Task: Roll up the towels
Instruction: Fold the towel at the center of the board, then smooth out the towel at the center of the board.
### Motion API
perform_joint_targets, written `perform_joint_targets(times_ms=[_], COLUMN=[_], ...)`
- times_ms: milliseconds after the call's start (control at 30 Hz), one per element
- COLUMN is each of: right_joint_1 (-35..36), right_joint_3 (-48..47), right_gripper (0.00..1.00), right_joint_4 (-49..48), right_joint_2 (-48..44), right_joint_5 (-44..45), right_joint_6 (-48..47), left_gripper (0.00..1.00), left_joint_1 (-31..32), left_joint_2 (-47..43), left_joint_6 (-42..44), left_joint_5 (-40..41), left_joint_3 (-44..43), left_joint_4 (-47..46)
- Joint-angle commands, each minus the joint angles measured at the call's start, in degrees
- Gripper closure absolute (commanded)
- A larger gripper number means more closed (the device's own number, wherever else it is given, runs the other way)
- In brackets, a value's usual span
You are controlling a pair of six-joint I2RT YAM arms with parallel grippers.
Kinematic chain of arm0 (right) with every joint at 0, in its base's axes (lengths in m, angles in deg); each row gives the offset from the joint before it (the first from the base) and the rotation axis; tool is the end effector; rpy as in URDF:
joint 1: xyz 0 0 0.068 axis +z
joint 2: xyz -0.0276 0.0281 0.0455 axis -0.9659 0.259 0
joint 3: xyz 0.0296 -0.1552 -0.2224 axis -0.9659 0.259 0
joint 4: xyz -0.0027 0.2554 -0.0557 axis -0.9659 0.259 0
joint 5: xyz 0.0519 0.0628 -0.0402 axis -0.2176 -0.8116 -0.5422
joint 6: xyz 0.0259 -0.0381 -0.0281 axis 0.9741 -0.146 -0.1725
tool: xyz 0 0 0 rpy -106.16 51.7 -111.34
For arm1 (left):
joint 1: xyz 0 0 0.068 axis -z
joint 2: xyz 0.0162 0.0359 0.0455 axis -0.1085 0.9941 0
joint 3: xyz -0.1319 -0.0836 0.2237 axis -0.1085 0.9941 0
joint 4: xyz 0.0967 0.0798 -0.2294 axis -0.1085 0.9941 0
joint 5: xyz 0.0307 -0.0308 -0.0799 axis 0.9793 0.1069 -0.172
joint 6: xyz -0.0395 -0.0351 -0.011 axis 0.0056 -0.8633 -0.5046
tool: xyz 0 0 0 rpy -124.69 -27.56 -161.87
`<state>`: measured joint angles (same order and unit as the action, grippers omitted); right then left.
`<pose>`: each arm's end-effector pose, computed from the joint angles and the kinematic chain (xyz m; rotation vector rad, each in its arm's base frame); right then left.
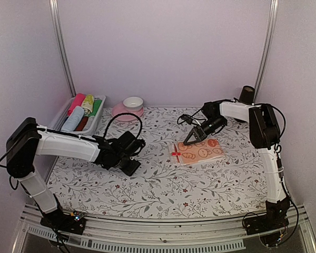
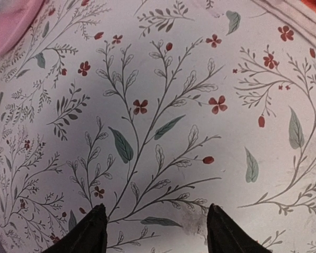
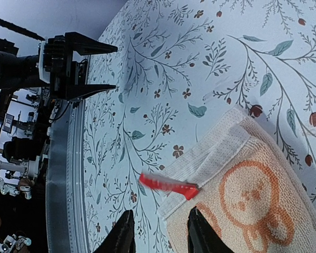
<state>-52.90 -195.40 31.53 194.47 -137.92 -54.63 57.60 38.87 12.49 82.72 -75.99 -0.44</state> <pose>0.4180 0.2029 0.1498 -1.2735 2.2701 1.4799 0.2126 -0.2432 0.1614 0.8028 2.3938 0.1459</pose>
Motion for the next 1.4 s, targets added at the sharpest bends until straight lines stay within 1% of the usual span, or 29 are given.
perform_joint_targets(times_ms=[0,133,167,267,333,367,500,533,600,733,800,1033,1200,1367], right_joint_1=[0.3,-0.1,-0.6,-2.6,-4.3,-5.0,-7.7,-8.3,-9.2,-9.8,-9.9,-10.0,-10.0,-10.0], right_joint_3=[-1.6,-1.4,-0.7,2.8,5.6,6.9,9.6,9.6,10.0,12.1,12.3,13.0,13.4,13.5], right_gripper=[0.65,0.65,0.65,0.66,0.67,0.68,0.68,0.69,0.69,0.69,0.69,0.69,0.70,0.70], right_joint_4=[3.4,4.4,3.9,0.4,-2.4,-3.6,-5.6,-5.5,-6.0,-8.8,-9.2,-10.1,-11.1,-11.4], right_joint_2=[-0.6,-1.8,-3.7,-7.4,-9.7,-10.6,-12.2,-12.4,-13.1,-15.5,-16.0,-15.9,-16.4,-16.5], right_joint_5=[-5.6,-3.4,-2.8,-0.5,2.1,3.6,6.7,6.9,8.3,12.2,13.0,15.0,16.6,17.1], right_joint_6=[-4.5,-6.2,-6.3,-4.9,-3.8,-3.2,-3.3,-3.3,-3.3,-2.8,-2.7,-2.5,-2.2,-2.2], left_gripper=[0.35,0.36,0.36,0.37,0.38,0.38,0.38,0.39,0.40,0.47,0.47,0.49,0.54,0.55], left_joint_1=[0.9,0.9,0.9,0.3,-0.4,-0.6,-1.4,-1.9,-3.1,-5.5,-5.8,-6.4,-7.2,-7.3], left_joint_2=[0.5,0.2,0.0,0.5,3.0,5.1,14.9,19.4,22.7,25.0,25.0,28.0,30.2,32.0], left_joint_6=[-0.4,-2.9,-3.9,-7.4,-8.6,-8.9,-7.8,-8.2,-10.6,-16.3,-17.8,-19.9,-22.1,-22.7], left_joint_5=[-5.4,-13.3,-15.8,-23.1,-28.2,-30.4,-31.0,-31.9,-34.5,-40.0,-40.4,-42.6,-45.2,-45.7], left_joint_3=[-1.4,-2.8,-3.0,-4.3,-7.2,-9.8,-22.0,-24.4,-27.5,-26.5,-25.6,-27.2,-28.2,-29.4], left_joint_4=[-6.7,-14.6,-17.6,-25.9,-29.2,-29.4,-24.4,-23.9,-24.0,-27.7,-28.9,-29.9,-31.4,-30.9])
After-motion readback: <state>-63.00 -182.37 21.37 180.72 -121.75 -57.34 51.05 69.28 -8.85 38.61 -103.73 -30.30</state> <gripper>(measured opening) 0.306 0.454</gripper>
